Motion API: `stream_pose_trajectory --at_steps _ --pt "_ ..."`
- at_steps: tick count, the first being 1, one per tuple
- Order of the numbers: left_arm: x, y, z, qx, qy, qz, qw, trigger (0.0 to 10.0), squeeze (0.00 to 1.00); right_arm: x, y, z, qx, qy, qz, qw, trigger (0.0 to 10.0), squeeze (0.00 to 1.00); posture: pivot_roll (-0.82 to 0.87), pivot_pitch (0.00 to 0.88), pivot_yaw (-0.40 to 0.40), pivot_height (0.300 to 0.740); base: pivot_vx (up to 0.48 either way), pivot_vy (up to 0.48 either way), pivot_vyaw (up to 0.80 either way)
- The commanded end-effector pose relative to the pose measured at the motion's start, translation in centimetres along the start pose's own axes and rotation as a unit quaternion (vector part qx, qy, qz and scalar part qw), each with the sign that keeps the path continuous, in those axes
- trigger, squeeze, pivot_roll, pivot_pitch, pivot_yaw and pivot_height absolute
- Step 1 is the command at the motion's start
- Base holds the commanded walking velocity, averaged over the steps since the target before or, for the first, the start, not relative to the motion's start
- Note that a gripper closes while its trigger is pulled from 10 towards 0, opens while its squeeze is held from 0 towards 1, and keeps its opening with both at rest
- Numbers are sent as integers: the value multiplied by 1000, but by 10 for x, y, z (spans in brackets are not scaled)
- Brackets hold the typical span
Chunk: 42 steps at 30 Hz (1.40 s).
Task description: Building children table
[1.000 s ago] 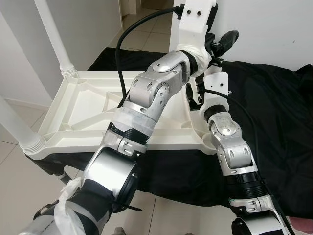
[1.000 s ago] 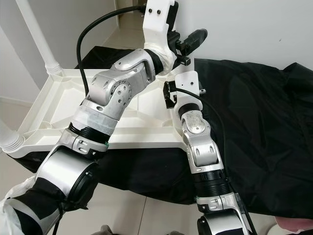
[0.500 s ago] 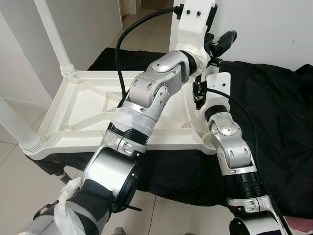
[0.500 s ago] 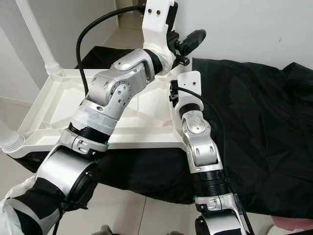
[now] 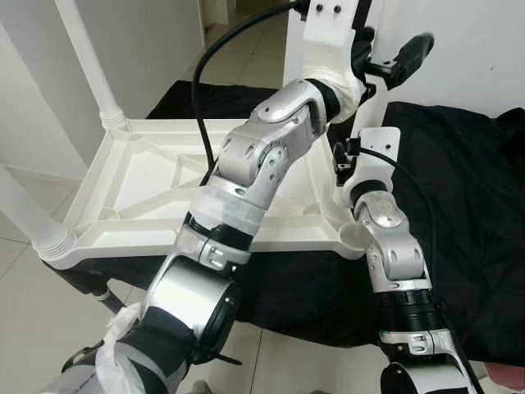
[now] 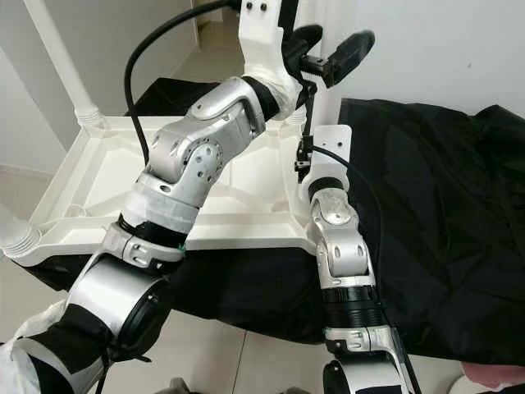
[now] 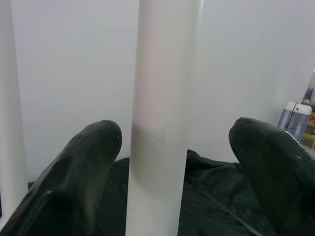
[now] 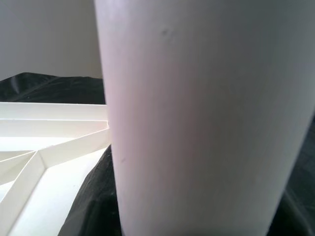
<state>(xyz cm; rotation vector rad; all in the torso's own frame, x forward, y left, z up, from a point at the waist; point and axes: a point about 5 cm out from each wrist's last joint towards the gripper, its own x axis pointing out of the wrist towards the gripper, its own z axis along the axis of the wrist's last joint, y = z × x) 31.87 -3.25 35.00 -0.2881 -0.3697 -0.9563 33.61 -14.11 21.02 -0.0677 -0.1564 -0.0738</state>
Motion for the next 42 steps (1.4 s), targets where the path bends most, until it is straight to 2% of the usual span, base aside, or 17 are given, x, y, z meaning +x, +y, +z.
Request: stream_pose_trajectory --at_steps 1,9,14,17,20,22,24,34,38,40,42 --pt "-2 -7 0 4 0 -54 999 10000 0 0 -2 2 10 -6 -9 1000 10000 0 -78 0 51 740 0 0 0" --pt "-19 5 -12 -8 2 -16 1000 10000 0 -2 -11 0 15 -11 -36 999 10000 0 -82 0 59 740 0 0 0" --pt "-34 16 -23 6 13 12 1000 10000 0 -7 -21 -3 45 -13 -55 997 10000 0 -87 0 58 740 0 0 0" --pt "-37 19 -24 10 14 20 1000 10000 0 -9 -22 -3 44 -13 -55 997 10000 0 -87 0 55 740 0 0 0" --pt "-48 30 -28 21 18 44 999 10000 0 -15 -27 -8 40 -15 -47 998 10000 0 -97 0 57 740 0 0 0" --pt "-50 31 -29 21 19 48 998 10000 0 -16 -28 -9 38 -16 -42 998 10000 0 -97 0 57 740 0 0 0" --pt "-58 36 -36 29 30 59 997 10000 0 -23 -28 -11 31 -23 -28 999 10000 0 -102 0 58 740 0 0 0" --pt "-80 41 -64 64 83 70 992 10000 0 -41 -28 -28 42 -23 4 999 10000 0 -105 0 47 740 0 0 0" --pt "-84 43 -70 65 91 74 991 10000 0 -43 -28 -30 42 -24 11 999 10000 0 -106 0 44 740 0 0 0" --pt "-89 42 -73 88 95 67 989 10000 0 -47 -29 -31 37 -27 22 999 10000 0 -104 0 40 740 0 0 0" --pt "-89 42 -74 90 96 67 989 10000 0 -47 -29 -32 37 -27 23 999 10000 0 -104 0 40 740 0 0 0"
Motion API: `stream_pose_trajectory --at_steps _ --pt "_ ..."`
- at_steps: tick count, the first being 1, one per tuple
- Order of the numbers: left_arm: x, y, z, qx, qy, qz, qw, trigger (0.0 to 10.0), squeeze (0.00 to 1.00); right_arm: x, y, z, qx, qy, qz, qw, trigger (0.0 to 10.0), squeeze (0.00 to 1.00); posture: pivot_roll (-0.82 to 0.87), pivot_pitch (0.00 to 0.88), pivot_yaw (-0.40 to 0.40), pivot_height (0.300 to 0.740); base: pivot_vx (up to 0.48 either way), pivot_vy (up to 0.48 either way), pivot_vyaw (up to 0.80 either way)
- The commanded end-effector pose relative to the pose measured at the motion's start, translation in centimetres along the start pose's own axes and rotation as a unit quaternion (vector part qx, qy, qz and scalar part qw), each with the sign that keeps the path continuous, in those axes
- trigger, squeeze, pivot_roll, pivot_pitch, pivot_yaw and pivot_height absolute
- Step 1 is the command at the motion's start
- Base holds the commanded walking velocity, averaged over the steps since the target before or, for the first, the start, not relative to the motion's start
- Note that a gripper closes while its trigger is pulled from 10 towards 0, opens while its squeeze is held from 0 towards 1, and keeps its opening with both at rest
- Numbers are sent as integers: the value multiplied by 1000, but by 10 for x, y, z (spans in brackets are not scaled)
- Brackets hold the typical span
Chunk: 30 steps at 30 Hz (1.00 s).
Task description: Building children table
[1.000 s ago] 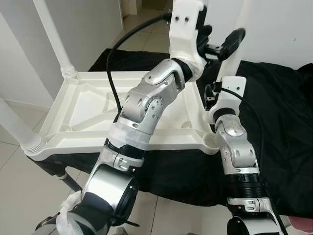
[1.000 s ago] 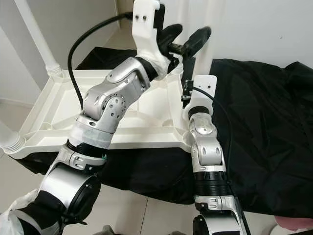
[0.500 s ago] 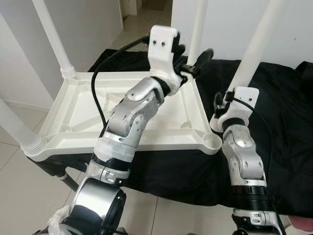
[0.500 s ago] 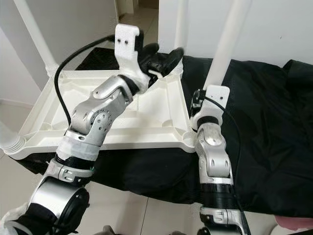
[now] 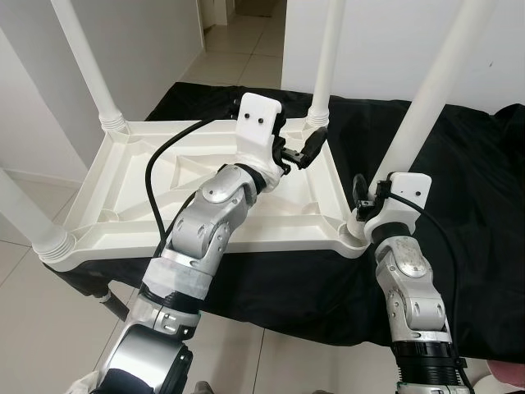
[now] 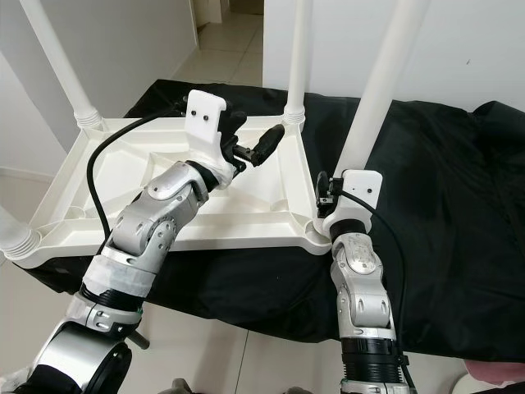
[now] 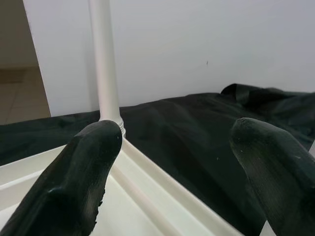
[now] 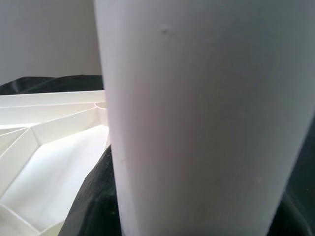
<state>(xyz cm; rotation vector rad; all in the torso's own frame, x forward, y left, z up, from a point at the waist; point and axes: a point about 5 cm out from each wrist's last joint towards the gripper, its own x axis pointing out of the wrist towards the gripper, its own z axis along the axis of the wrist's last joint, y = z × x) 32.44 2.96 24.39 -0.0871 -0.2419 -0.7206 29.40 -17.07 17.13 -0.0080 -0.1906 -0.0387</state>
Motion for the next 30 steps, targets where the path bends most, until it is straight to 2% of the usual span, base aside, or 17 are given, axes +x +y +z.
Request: stream_pose_trajectory --at_steps 1,3,4,8,16,19,22,25,26,30 --pt "-3 -5 -3 19 1 -45 999 10000 0 -3 0 1 4 -10 11 1000 10000 0 -101 0 36 740 0 0 0" --pt "-4 -6 -4 23 2 -46 999 10000 0 -4 0 0 3 -10 13 1000 10000 0 -101 0 36 740 0 0 0" --pt "-8 -7 -8 43 3 -49 998 10000 0 -7 0 -2 -17 -13 29 999 10000 0 -99 0 34 740 0 0 0" --pt "-13 -9 -16 52 22 -61 997 10000 0 -9 0 -6 -26 -14 46 999 10000 0 -93 0 32 740 0 0 0" --pt "-22 -16 -24 54 43 -90 994 10000 0 -9 2 -6 -23 -27 74 997 10000 0 -76 0 29 740 0 0 0" --pt "-32 -25 -28 35 53 -141 988 10000 0 -8 3 -5 -32 -32 93 995 10000 0 -70 0 27 740 0 0 0" --pt "-34 -28 -29 28 56 -153 986 10000 0 -8 3 -5 -34 -32 96 994 10000 0 -70 0 27 740 0 0 0" --pt "-39 -32 -33 28 73 -176 981 10000 0 -10 3 -9 -39 -29 104 993 10000 0 -62 0 25 740 0 0 0" --pt "-44 -35 -40 33 93 -191 977 10000 0 -13 1 -12 -49 -25 112 992 10000 0 -61 0 24 740 0 0 0" --pt "-47 -36 -43 35 102 -193 975 10000 0 -15 0 -14 -54 -24 117 991 10000 0 -61 0 24 740 0 0 0"
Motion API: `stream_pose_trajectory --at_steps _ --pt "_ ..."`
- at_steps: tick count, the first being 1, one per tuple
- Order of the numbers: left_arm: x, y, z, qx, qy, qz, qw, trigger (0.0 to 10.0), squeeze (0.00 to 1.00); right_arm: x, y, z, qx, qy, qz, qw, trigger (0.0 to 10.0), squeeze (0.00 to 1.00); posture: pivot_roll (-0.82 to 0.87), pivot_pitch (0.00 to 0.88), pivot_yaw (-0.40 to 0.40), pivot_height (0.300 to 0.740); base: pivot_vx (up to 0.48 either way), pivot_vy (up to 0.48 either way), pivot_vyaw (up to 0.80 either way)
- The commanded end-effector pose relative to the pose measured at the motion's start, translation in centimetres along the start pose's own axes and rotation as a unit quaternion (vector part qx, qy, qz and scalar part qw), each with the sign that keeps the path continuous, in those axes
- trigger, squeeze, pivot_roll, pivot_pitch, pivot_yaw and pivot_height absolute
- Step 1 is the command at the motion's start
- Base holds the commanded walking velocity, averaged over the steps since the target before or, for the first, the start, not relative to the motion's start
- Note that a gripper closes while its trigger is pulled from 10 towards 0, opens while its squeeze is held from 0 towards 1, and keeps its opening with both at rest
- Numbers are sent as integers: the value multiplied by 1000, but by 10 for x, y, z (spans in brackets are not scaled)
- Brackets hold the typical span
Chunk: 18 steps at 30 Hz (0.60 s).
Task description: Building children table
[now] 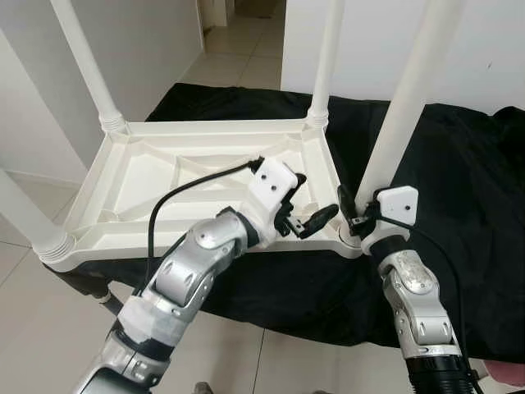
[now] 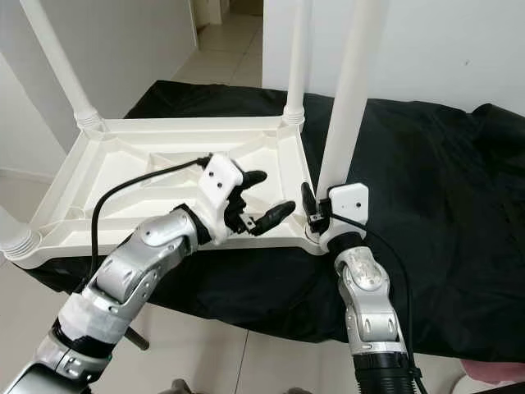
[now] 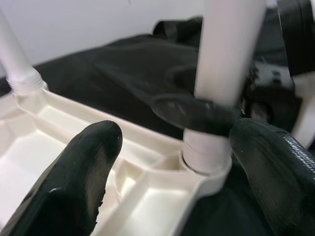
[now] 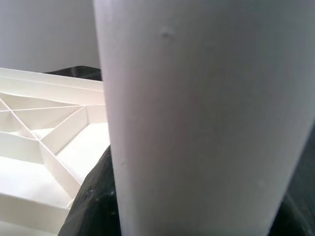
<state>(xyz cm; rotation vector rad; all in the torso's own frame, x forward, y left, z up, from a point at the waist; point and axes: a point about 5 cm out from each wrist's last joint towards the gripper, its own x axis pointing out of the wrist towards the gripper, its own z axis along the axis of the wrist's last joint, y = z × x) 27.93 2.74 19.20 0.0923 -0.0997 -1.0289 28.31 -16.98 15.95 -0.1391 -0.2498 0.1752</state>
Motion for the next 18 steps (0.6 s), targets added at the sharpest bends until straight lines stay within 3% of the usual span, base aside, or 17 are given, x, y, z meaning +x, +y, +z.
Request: stream_pose_trajectory --at_steps 1,18 --pt "-2 -6 -2 -1 9 -39 999 10000 0 -5 1 -6 1 7 8 1000 10000 0 -61 0 24 740 0 0 0" --pt "-8 -11 -7 1 30 -51 998 10000 0 -9 -3 -23 7 7 34 999 10000 0 -67 11 24 740 0 0 0"
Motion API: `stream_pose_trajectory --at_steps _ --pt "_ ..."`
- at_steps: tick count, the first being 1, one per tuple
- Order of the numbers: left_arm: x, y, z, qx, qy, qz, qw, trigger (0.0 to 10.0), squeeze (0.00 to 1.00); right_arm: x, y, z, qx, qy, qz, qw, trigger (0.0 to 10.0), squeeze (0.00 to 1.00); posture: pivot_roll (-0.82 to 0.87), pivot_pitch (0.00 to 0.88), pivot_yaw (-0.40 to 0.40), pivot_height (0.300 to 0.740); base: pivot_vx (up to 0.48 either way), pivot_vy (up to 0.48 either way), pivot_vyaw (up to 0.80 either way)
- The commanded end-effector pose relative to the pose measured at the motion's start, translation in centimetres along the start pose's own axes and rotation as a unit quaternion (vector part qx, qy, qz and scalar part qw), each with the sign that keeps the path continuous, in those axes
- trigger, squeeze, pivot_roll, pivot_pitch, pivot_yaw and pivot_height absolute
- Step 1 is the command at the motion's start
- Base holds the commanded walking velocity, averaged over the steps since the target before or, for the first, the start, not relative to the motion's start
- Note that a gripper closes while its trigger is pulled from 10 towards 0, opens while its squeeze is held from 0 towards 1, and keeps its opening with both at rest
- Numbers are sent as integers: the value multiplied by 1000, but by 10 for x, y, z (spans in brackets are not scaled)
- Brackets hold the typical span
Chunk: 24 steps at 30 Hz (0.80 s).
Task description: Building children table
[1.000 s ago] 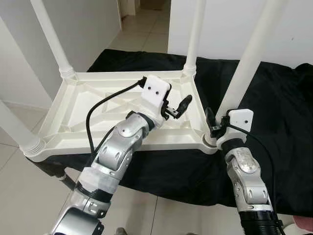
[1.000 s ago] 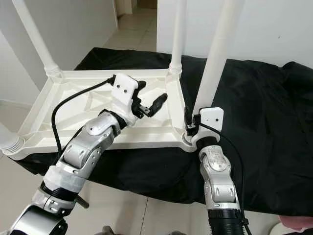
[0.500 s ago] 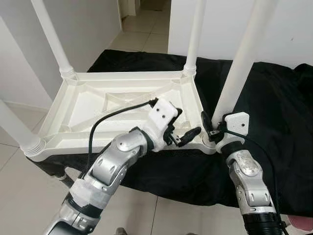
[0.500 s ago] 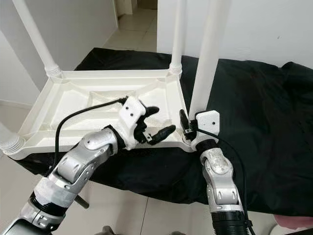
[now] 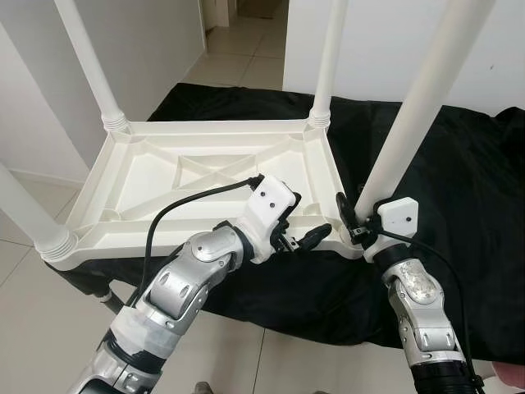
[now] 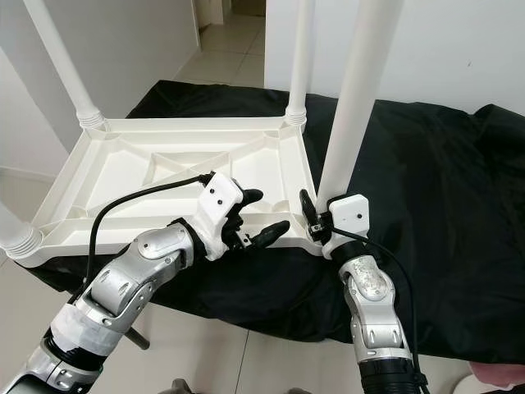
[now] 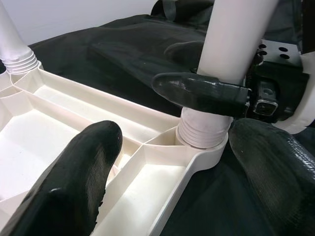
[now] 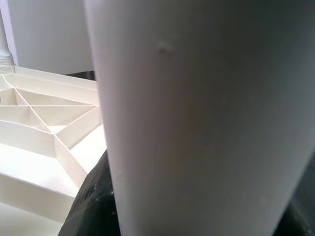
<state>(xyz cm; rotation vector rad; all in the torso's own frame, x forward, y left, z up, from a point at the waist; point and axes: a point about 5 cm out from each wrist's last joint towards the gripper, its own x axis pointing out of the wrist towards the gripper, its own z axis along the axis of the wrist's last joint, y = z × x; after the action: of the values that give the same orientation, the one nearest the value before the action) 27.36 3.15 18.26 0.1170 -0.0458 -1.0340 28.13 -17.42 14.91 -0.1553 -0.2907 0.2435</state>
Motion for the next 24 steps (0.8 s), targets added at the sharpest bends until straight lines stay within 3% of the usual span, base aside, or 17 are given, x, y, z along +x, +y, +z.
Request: stream_pose_trajectory --at_steps 1,10,19,24 --pt "-1 -7 1 6 2 -46 999 10000 0 -3 0 -13 17 28 2 999 10000 0 -68 10 24 740 0 0 0" --pt "-2 -7 2 8 3 -43 999 10000 0 5 4 -21 57 45 15 997 10000 0 -62 6 21 740 0 0 0" --pt "-2 -7 3 8 2 -38 999 10000 0 7 1 -34 87 116 -6 989 10000 0 -61 8 10 740 0 0 0" --pt "-2 -7 3 8 2 -38 999 10000 0 8 0 -35 95 125 -10 988 10000 0 -61 7 6 740 0 0 0"
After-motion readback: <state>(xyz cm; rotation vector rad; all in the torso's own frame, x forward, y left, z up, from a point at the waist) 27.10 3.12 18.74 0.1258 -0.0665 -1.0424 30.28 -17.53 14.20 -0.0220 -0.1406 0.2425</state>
